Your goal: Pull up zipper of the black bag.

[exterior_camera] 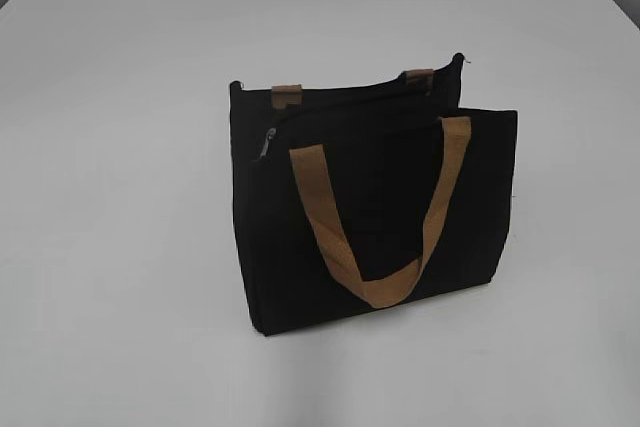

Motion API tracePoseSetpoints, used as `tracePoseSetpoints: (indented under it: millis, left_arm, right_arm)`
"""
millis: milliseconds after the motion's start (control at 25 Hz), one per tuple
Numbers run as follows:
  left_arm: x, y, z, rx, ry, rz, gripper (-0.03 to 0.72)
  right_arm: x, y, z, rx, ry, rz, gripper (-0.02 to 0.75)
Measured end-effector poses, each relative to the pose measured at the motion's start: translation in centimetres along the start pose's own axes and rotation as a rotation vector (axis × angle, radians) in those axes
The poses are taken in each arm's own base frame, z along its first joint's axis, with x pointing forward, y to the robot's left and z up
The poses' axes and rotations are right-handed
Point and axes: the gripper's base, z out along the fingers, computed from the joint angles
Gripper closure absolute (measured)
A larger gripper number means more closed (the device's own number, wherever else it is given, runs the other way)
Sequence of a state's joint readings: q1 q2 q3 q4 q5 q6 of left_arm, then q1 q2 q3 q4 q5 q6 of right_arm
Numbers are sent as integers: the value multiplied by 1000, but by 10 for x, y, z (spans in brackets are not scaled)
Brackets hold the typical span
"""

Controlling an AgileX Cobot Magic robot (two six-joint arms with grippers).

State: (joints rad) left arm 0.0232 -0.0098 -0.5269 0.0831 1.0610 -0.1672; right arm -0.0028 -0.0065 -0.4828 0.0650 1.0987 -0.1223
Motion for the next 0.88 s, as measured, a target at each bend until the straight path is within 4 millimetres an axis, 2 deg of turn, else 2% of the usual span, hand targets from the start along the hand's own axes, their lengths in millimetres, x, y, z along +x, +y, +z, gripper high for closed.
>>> tracePoseSetpoints:
  millis: [880]
  left_arm:
    - [0,0,0,2,0,1,449]
  right_arm:
    - [0,0,0,0,0,0,158]
